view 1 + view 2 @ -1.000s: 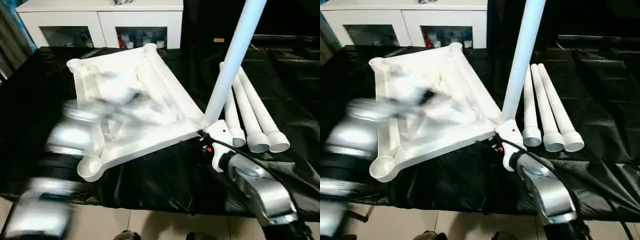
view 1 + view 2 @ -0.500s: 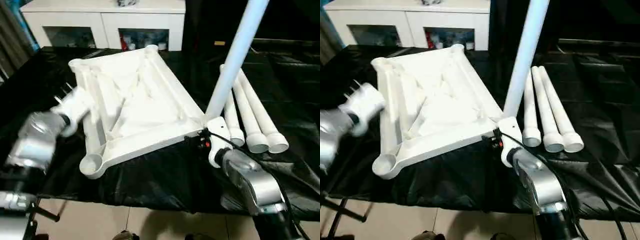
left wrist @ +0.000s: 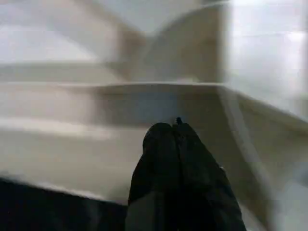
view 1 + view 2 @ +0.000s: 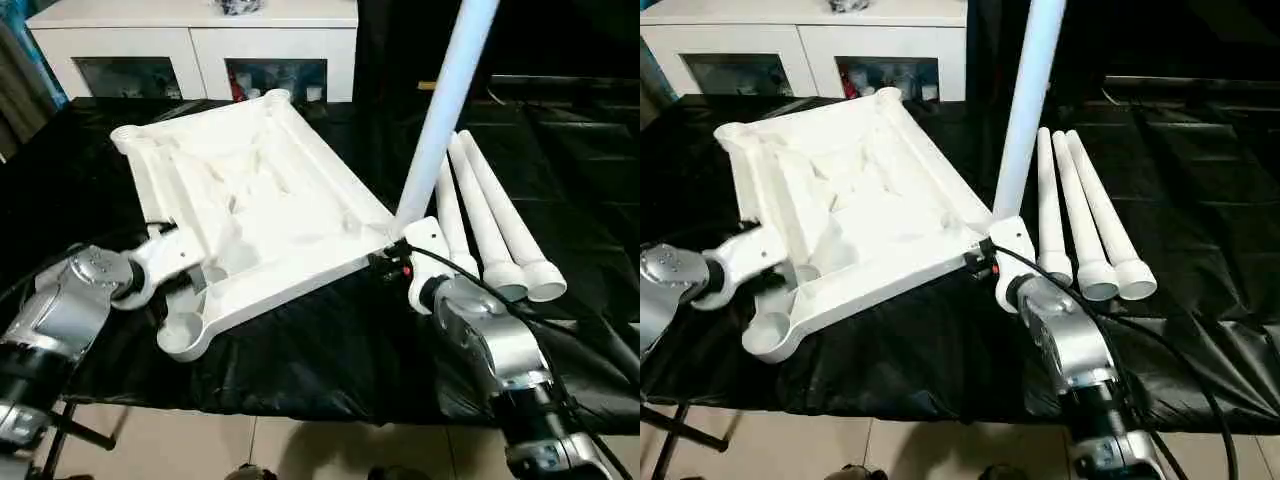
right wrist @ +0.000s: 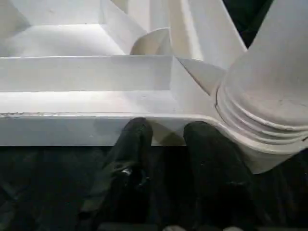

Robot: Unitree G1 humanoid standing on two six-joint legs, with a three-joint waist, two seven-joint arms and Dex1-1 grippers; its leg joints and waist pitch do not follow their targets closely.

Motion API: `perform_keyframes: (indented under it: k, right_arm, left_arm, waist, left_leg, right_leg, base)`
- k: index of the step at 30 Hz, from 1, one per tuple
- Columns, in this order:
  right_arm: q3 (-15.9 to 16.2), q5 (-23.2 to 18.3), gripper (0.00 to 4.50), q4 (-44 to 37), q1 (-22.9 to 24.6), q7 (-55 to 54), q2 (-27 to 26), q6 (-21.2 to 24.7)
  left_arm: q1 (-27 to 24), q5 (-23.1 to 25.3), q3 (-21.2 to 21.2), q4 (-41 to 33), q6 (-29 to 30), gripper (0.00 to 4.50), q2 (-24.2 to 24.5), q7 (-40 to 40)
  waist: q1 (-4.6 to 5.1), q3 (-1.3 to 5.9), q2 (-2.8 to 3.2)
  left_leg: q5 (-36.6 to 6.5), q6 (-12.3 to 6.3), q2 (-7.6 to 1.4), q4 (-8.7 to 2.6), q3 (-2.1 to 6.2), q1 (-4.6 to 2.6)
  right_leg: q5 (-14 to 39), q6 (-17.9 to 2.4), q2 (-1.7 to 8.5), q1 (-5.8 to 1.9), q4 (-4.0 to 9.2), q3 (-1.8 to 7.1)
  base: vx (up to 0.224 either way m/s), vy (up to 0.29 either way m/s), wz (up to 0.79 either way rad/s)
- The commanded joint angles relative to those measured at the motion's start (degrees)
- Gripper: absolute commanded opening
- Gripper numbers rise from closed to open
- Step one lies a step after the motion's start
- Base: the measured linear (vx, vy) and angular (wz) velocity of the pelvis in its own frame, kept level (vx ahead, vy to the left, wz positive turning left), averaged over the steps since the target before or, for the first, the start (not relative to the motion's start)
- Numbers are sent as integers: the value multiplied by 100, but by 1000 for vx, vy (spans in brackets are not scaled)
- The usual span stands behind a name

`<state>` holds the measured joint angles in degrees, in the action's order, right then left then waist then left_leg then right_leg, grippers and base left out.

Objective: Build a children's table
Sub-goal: Rotate table base

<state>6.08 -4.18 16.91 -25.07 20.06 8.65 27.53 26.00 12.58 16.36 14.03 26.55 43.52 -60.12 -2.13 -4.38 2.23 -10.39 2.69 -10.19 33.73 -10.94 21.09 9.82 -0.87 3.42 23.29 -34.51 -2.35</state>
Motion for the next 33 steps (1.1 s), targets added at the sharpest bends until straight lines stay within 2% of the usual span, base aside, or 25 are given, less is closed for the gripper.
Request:
perform_keyframes:
  k: [1, 2, 5, 8, 11, 12, 15, 18, 19, 20, 22, 23, 24, 25, 27, 28, 29, 30, 32, 33]
  right_arm:
    - [5, -28, 98, 204, -157, 79, -64, -170]
    - [8, -27, 81, 440, -287, 106, -95, -300]
    - [66, 14, 61, 734, -456, 166, -142, -454]
    - [100, 20, 38, 925, -563, 225, -216, -555]
    - [220, 44, 14, 1056, -631, 327, -323, -642]
    - [220, 44, 6, 1056, -631, 327, -323, -642]
    - [319, 46, 6, 1110, -634, 423, -434, -713]
    - [355, 50, 6, 1148, -639, 446, -487, -758]
    - [356, 58, 6, 1225, -665, 441, -525, -817]
    - [334, 71, 6, 1257, -673, 416, -543, -859]
    - [298, 79, 6, 1284, -677, 382, -560, -899]
    - [264, 72, 6, 1298, -681, 334, -564, -932]
    - [244, 72, 6, 1295, -683, 300, -561, -937]
    - [83, 96, 6, 1280, -721, -4, -532, -952]
    - [10, 119, 6, 1277, -742, -143, -519, -951]
    - [-294, 13, 6, 1233, -811, -407, -483, -826]
    - [-442, -47, 6, 1183, -849, -462, -418, -816]
    - [-568, -91, 6, 1138, -887, -506, -347, -842]
    - [-791, -128, 6, 1139, -1008, -632, -205, -918]
    - [-940, -126, 20, 1253, -1144, -775, -90, -904]
  left_arm:
    - [-139, -305, 135, -307, 77, 0, 48, -490]
    - [-163, -602, 176, -633, 120, 0, 4, -799]
    - [-113, -956, 258, -1008, 217, 0, -137, -1106]
    - [-14, -1120, 330, -1176, 382, 0, -348, -1184]
    - [117, -1022, 466, -1150, 391, 0, -754, -1055]
    - [117, -1022, 466, -1150, 391, 0, -754, -1055]
    - [254, -928, 563, -971, 299, 0, -1186, -741]
    - [336, -925, 572, -861, 292, 0, -1433, -532]
    - [414, -949, 590, -780, 289, 0, -1607, -343]
    - [459, -938, 602, -722, 246, 0, -1691, -239]
    - [555, -907, 580, -533, 155, 0, -1890, -1]
    - [617, -865, 547, -401, 90, 0, -2016, 164]
    - [630, -861, 534, -375, 77, 0, -2044, 200]
    - [716, -822, 441, -222, 7, 0, -2210, 456]
    - [746, -798, 400, -172, -12, 0, -2267, 549]
    - [773, -809, 350, -202, 57, 0, -2285, 566]
    - [779, -805, 302, -242, 90, 0, -2271, 600]
    - [778, -820, 249, -290, 101, 0, -2256, 625]
    - [780, -962, 97, -380, 181, 0, -2241, 623]
    - [741, -1069, 66, -537, 210, 32, -2153, 463]
  waist:
    - [-47, 444, 57]
    - [-62, 467, 47]
    - [-63, 473, 35]
    - [-62, 465, 27]
    - [-61, 452, 16]
    - [-56, 451, 13]
    - [-55, 449, 2]
    - [-56, 468, 0]
    - [-52, 479, 74]
    - [-39, 481, 26]
    - [-53, 490, 22]
    - [-53, 493, 57]
    - [-50, 492, 40]
    - [-52, 495, 33]
    - [-68, 499, 39]
    - [-66, 497, 54]
    - [-68, 504, 46]
    - [-75, 503, 72]
    - [-85, 502, 49]
    - [-106, 504, 103]
  left_leg:
    - [-1126, 126, -248, -377, 146, -80]
    - [-1080, 122, -252, -374, 148, -92]
    - [-995, 107, -246, -360, 127, -85]
    - [-970, 63, -232, -346, 117, -72]
    - [-1090, 76, -232, -349, 124, -74]
    - [-1121, 84, -232, -346, 121, -81]
    - [-1158, 109, -230, -350, 133, -67]
    - [-1090, 90, -225, -332, 135, -66]
    - [-1037, 78, -226, -324, 142, -57]
    - [-1049, 63, -216, -319, 132, -53]
    - [-1001, 33, -212, -310, 136, -47]
    - [-962, 10, -212, -304, 133, -47]
    - [-969, 2, -204, -301, 131, -45]
    - [-976, -7, -209, -307, 135, -46]
    - [-1012, 13, -221, -305, 139, -61]
    - [-1005, 35, -221, -309, 144, -47]
    - [-992, 23, -219, -305, 143, -50]
    - [-1010, 24, -220, -303, 146, -61]
    - [-985, 18, -213, -298, 140, -59]
    - [-960, 44, -210, -293, 144, -71]
  right_leg:
    - [929, -1432, 459, -277, 330, 266]
    - [915, -1459, 465, -285, 318, 263]
    - [745, -1512, 450, -288, 291, 261]
    - [750, -1526, 444, -302, 294, 260]
    - [1110, -1426, 446, -301, 328, 260]
    - [1176, -1408, 444, -295, 338, 265]
    - [1338, -1308, 434, -305, 349, 263]
    - [1217, -1309, 431, -305, 341, 257]
    - [1107, -1344, 435, -312, 317, 257]
    - [1034, -1361, 415, -315, 329, 249]
    - [957, -1386, 420, -327, 324, 247]
    - [882, -1401, 419, -329, 322, 249]
    - [878, -1395, 409, -328, 331, 243]
    - [874, -1396, 410, -334, 327, 241]
    - [953, -1387, 421, -323, 336, 239]
    - [936, -1377, 421, -338, 334, 240]
    - [884, -1388, 417, -333, 326, 240]
    - [878, -1395, 414, -327, 325, 234]
    - [825, -1390, 403, -339, 321, 230]
    - [828, -1399, 407, -328, 310, 225]
  base:
    - [0, 0, 0]
    - [0, 0, 0]
    - [0, 0, 0]
    - [0, 0, 0]
    - [0, 0, 0]
    - [0, 0, 0]
    - [0, 0, 0]
    - [0, 0, 0]
    - [0, 0, 0]
    - [0, 0, 0]
    - [0, 0, 0]
    - [0, 0, 0]
    - [0, 0, 0]
    - [0, 0, 0]
    - [0, 0, 0]
    - [0, 0, 0]
    - [0, 0, 0]
    - [0, 0, 0]
    - [0, 0, 0]
    - [0, 0, 0]
